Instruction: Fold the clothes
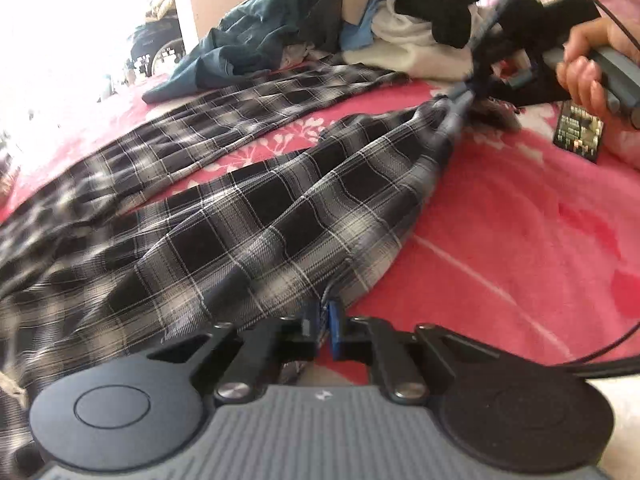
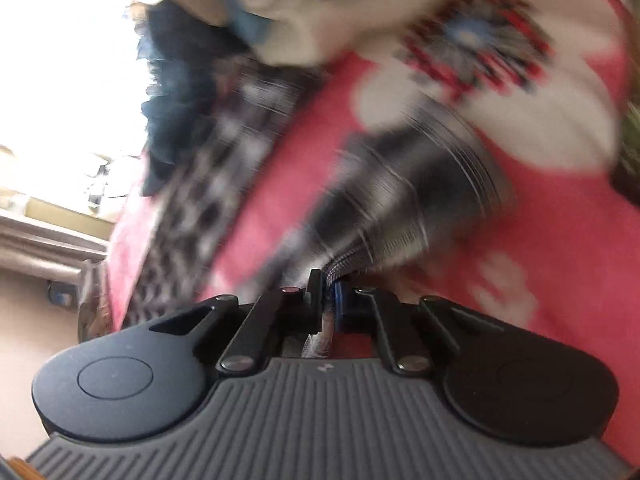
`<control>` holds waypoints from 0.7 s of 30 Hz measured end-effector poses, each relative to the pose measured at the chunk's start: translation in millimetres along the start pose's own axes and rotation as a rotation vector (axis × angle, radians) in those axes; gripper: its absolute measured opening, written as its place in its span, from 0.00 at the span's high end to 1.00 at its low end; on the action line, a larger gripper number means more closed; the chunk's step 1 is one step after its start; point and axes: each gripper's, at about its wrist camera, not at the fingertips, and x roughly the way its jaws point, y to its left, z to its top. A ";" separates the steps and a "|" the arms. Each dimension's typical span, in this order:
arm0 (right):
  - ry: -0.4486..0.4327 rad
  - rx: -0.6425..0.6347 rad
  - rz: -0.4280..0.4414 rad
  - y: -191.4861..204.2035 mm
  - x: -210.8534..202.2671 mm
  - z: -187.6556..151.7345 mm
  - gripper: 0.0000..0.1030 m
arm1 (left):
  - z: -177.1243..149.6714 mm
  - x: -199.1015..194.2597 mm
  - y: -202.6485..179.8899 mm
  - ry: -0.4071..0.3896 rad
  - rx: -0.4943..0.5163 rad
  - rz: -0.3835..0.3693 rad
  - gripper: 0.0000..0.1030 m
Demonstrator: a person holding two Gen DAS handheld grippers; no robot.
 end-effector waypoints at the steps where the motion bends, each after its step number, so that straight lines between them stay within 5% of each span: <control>1: -0.004 -0.028 0.013 10.5 1.3 4.4 0.96 | 4.2 -1.4 8.7 -0.010 -0.043 -0.018 0.97; 6: 0.041 -0.163 0.050 69.4 40.0 34.1 0.90 | 23.9 3.7 80.2 -0.031 -0.385 -0.070 0.97; 9: 0.107 -0.158 0.094 87.4 77.1 45.8 0.59 | 26.0 17.2 120.5 -0.022 -0.577 -0.053 0.92; 11: 0.116 -0.107 0.105 87.9 90.1 49.1 0.56 | 24.0 23.1 135.2 -0.016 -0.637 -0.028 0.90; 17: 0.052 -0.020 0.254 69.3 54.7 44.3 0.51 | 18.9 5.8 138.0 -0.066 -0.621 0.021 0.86; 21: 0.030 0.001 0.317 52.0 35.5 42.8 0.49 | 28.5 -13.2 104.1 -0.117 -0.411 0.024 0.82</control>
